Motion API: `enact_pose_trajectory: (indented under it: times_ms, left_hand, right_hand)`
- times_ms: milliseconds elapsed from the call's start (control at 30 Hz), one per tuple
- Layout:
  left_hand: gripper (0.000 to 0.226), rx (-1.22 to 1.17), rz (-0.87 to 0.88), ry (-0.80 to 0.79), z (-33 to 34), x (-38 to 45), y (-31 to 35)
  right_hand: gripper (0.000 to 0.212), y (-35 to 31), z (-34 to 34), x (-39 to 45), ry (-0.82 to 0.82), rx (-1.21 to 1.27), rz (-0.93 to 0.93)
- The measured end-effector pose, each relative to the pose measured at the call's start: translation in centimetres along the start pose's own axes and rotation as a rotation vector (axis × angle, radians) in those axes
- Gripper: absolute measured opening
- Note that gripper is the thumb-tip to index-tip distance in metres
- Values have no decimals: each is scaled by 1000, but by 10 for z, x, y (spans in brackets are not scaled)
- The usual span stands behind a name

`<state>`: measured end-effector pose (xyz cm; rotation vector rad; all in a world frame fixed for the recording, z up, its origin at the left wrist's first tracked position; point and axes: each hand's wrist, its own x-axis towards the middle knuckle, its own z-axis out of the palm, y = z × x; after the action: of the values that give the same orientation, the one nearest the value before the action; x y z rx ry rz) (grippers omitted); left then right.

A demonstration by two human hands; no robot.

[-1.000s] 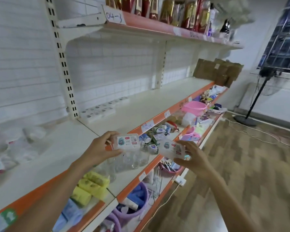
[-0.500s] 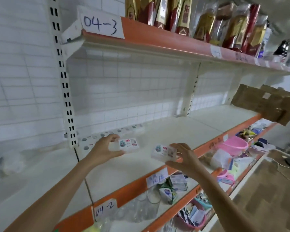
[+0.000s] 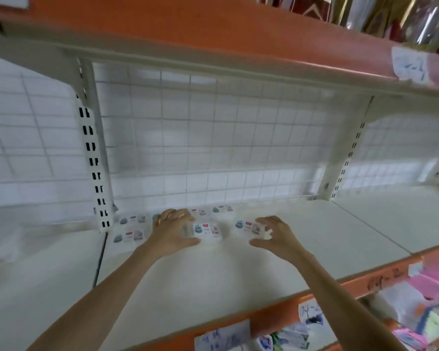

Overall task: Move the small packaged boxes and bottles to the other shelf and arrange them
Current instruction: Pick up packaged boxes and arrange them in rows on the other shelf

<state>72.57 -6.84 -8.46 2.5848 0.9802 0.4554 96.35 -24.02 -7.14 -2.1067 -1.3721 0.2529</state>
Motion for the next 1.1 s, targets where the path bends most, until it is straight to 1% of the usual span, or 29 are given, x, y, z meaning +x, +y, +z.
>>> enact_pose_trajectory:
  times_ms: [100, 167, 267, 400, 533, 700, 800, 833, 933, 967, 1033, 1100]
  left_hand:
    - [101, 105, -72, 5, 5, -2, -4]
    - [100, 114, -114, 38, 6, -4, -2]
    - [97, 132, -165, 78, 10, -5, 3]
    - [99, 229, -233, 82, 16, -8, 13]
    - [103, 243, -314, 91, 21, -9, 22]
    - [97, 191, -373, 149, 26, -9, 27]
    - [99, 161, -376, 140, 25, -9, 28]
    - [95, 156, -371, 128, 24, -9, 29]
    - [65, 178, -366, 101, 23, -6, 28]
    - [62, 181, -362, 95, 23, -5, 27]
    - [64, 181, -341, 67, 21, -6, 28]
    - [70, 184, -281, 60, 17, -10, 30]
  right_hand:
    - [66, 11, 5, 30, -109, 44, -55]
    - [66, 14, 10, 45, -180, 74, -86]
    - [66, 15, 21, 62, -231, 160, -120]
    - [60, 17, 35, 74, -237, 240, -200]
    - [57, 22, 41, 79, -216, 311, -168]
    - [65, 24, 46, 80, -219, 386, -136]
    - [66, 21, 45, 80, -252, 391, -110]
    - [66, 20, 44, 80, -257, 383, -104]
    - [68, 18, 44, 78, -256, 366, -78]
    - [69, 17, 44, 77, -256, 359, -75]
    - [71, 14, 40, 74, -267, 334, -70]
    - [78, 7, 33, 70, -282, 275, -67]
